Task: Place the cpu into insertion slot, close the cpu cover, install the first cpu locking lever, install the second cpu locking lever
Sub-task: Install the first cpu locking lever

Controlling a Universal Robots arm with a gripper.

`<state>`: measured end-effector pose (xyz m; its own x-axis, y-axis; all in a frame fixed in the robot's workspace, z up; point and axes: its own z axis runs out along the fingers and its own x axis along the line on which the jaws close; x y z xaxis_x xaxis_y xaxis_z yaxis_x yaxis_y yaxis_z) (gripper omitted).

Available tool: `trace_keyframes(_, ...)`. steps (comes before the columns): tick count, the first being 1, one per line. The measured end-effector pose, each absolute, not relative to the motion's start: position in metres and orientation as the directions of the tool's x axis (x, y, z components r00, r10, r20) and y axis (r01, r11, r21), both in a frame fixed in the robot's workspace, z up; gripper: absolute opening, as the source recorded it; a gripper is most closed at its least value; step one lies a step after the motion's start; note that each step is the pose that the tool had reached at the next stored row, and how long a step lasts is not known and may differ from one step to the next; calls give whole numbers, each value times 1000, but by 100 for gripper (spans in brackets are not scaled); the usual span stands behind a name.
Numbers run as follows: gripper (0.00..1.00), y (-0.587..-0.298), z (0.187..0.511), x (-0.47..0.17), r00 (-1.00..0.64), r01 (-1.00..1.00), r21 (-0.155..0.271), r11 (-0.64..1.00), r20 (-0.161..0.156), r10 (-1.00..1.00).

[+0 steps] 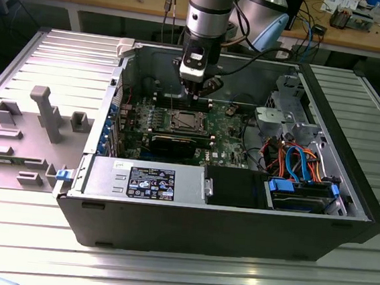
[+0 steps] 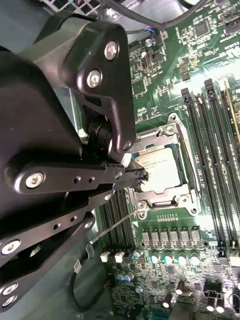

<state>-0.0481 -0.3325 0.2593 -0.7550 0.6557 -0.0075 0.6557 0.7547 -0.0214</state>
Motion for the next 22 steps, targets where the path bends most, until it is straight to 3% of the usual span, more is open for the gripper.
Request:
trace_keyframes(15,11,-332,265,-48,-779,627,-21,779,-7,627)
trace_keyframes(22,11,-333,265,-48,-856,518,-21,855,-7,517)
